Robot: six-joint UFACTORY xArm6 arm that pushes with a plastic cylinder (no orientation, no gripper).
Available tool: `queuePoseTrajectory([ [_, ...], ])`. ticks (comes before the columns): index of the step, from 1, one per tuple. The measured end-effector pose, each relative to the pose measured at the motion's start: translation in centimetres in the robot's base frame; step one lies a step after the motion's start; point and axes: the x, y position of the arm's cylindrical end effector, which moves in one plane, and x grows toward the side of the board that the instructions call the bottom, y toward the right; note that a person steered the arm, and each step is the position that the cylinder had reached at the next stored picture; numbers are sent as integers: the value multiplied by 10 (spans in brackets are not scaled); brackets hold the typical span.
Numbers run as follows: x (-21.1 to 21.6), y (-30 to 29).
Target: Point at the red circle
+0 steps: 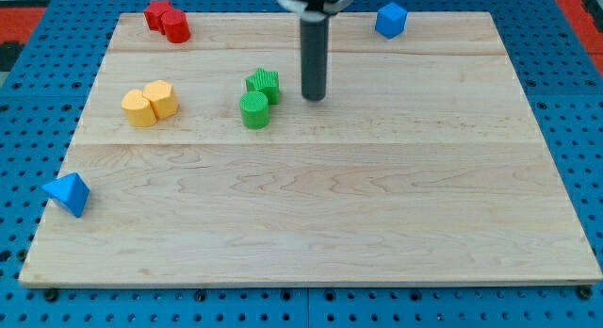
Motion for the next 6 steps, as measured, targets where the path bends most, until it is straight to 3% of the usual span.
queuePoseTrajectory([
  [1,-38,-32],
  [3,86,-52],
  [4,24,-30],
  [5,-47,-61],
  [6,-57,-166],
])
